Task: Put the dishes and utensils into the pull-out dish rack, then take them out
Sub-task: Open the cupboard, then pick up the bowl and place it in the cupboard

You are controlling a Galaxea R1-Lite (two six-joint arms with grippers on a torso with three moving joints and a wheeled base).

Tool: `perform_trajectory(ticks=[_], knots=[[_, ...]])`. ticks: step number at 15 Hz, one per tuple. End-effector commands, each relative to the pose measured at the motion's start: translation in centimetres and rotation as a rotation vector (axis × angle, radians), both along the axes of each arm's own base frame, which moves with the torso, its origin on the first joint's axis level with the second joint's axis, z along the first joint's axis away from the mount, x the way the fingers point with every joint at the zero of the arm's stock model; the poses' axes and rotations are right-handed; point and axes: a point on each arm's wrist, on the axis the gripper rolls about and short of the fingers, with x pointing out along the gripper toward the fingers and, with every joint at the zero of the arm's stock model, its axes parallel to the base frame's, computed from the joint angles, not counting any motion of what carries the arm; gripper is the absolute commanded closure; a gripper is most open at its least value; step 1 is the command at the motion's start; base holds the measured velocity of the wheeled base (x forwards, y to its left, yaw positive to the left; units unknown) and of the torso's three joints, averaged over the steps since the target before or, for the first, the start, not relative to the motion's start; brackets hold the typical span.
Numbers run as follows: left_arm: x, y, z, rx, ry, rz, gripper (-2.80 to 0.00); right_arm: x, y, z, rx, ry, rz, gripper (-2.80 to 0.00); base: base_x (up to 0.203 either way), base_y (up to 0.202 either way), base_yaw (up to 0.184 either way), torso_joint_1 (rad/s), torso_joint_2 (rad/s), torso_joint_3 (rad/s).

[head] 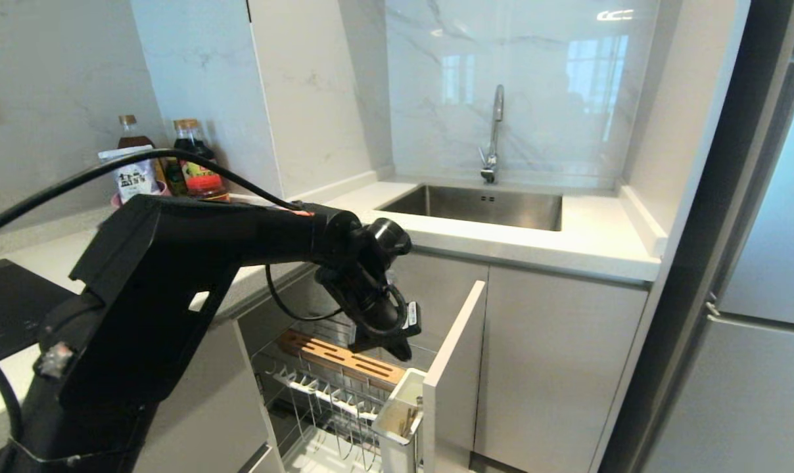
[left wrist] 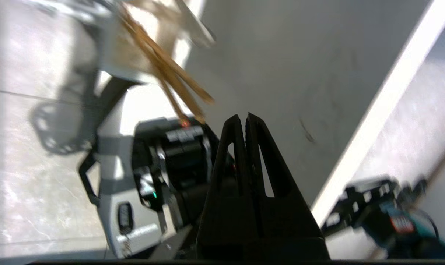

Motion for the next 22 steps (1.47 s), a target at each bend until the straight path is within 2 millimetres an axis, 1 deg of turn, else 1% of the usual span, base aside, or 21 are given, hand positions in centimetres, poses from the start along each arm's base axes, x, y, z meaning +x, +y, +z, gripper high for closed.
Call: perform_trajectory(ticks=[1,3,4,5,7,8,10,12,13,14,15,17,18,19,20,22], knots=[[0.3,1.5,2.2,-0.007,-0.061,0.044,0.0,0.0,0.0,0.0,0.0,0.0,0.0,0.0,0.0,0.0,0.0,0.0,0.0,0.0],[0.0,3.8,6.1,-0.034,-0.162,0.095,0.0,0.0,0.0,0.0,0.0,0.0,0.0,0.0,0.0,0.0,0.0,0.0,0.0,0.0],[-0.5,5.0,8.2,-0.048,-0.218,0.118,0.0,0.0,0.0,0.0,0.0,0.0,-0.001,0.0,0.0,0.0,0.0,0.0,0.0,0.0],[-1.4,6.5,10.9,-0.065,-0.295,0.142,0.0,0.0,0.0,0.0,0.0,0.0,-0.001,0.0,0.0,0.0,0.0,0.0,0.0,0.0],[-4.0,9.9,16.2,-0.1,-0.452,0.189,0.0,0.0,0.0,0.0,0.0,0.0,0.0,0.0,0.0,0.0,0.0,0.0,0.0,0.0],[-5.8,11.5,18.8,-0.118,-0.532,0.208,0.0,0.0,0.0,0.0,0.0,0.0,-0.002,0.0,0.0,0.0,0.0,0.0,0.0,0.0],[-10.5,14.6,23.4,-0.147,-0.694,0.238,0.0,0.0,0.0,0.0,0.0,0.0,0.0,0.0,0.0,0.0,0.0,0.0,0.0,0.0],[-16.4,17.6,27.1,-0.156,-0.863,0.264,0.0,0.0,0.0,0.0,0.0,0.0,0.0,0.0,0.0,0.0,0.0,0.0,0.0,0.0],[-19.8,18.9,28.4,-0.146,-0.951,0.267,0.0,0.0,0.0,0.0,-0.001,0.0,-0.001,0.0,0.0,0.0,0.0,0.0,0.0,0.0],[-23.4,20.1,29.2,-0.125,-1.037,0.26,0.0,0.0,0.0,0.0,0.0,0.0,-0.001,0.0,0.0,0.0,0.0,0.0,0.0,0.0],[-27.0,21.0,29.5,-0.092,-1.118,0.247,0.0,0.0,0.0,0.0,0.0,0.0,0.0,0.0,0.0,0.0,0.0,0.0,0.0,0.0],[-34.1,22.1,28.9,-0.007,-1.271,0.2,0.0,0.0,0.0,0.0,0.0,0.0,-0.001,0.0,0.0,0.0,0.0,0.0,0.0,0.0],[-37.3,22.5,28.0,0.041,-1.337,0.171,0.0,0.0,0.0,0.0,0.0,0.0,0.0,0.0,0.0,0.0,0.0,0.0,0.0,0.0],[-39.9,22.7,26.5,0.093,-1.378,0.139,0.0,0.0,0.0,0.0,0.0,0.0,-0.001,0.0,0.0,0.0,0.0,0.0,0.0,0.0],[-41.5,22.8,24.4,0.154,-1.395,0.099,0.0,0.0,0.0,0.0,-0.001,0.0,-0.002,0.0,0.0,0.0,0.0,0.0,0.0,0.0],[-43.5,22.9,19.4,0.258,-1.4,0.037,0.0,0.0,0.0,0.0,0.0,0.0,0.0,0.0,0.0,0.0,0.0,0.0,0.0,0.0]])
